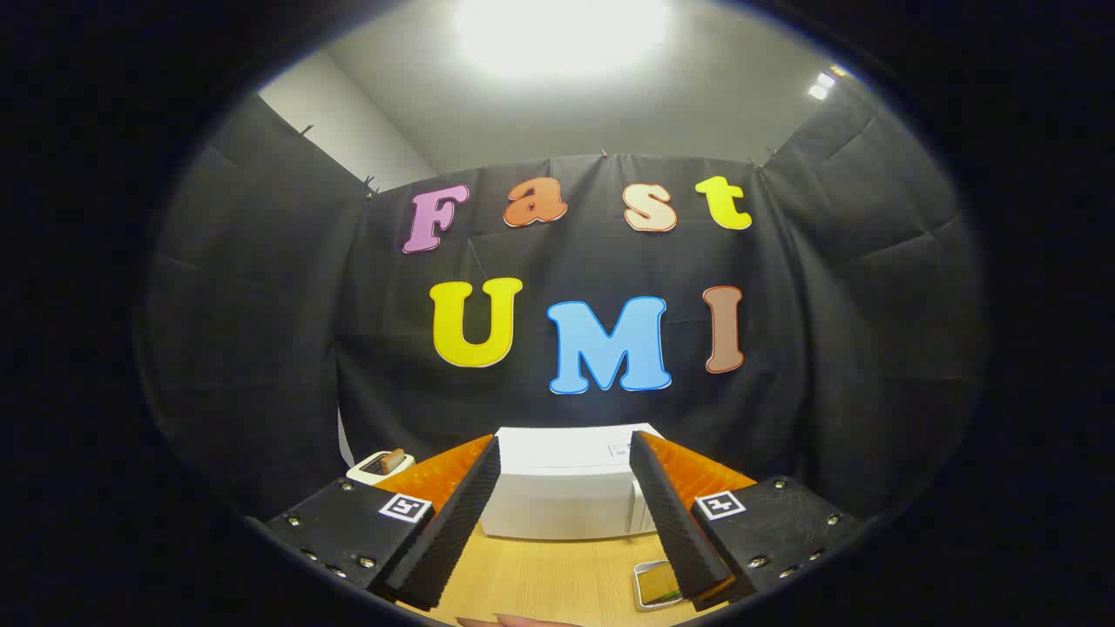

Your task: Open the microwave, put the food inside, and close the microwave door.

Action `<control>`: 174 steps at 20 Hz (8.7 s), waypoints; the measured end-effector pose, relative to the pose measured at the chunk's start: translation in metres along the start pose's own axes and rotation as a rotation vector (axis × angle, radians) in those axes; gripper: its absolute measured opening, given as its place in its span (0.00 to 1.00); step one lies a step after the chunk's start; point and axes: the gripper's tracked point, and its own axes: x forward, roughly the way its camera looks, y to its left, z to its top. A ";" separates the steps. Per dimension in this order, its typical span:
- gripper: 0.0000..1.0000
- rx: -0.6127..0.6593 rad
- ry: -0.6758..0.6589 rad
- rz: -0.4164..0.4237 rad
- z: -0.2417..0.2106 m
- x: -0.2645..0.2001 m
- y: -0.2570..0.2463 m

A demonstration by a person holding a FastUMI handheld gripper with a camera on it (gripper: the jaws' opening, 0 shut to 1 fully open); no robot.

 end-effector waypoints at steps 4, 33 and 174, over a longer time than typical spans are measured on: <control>0.95 -0.014 0.004 0.000 -0.004 0.003 0.001; 0.95 0.039 0.034 -0.003 -0.066 0.065 -0.023; 0.23 0.275 0.262 -0.157 -0.337 0.011 -0.176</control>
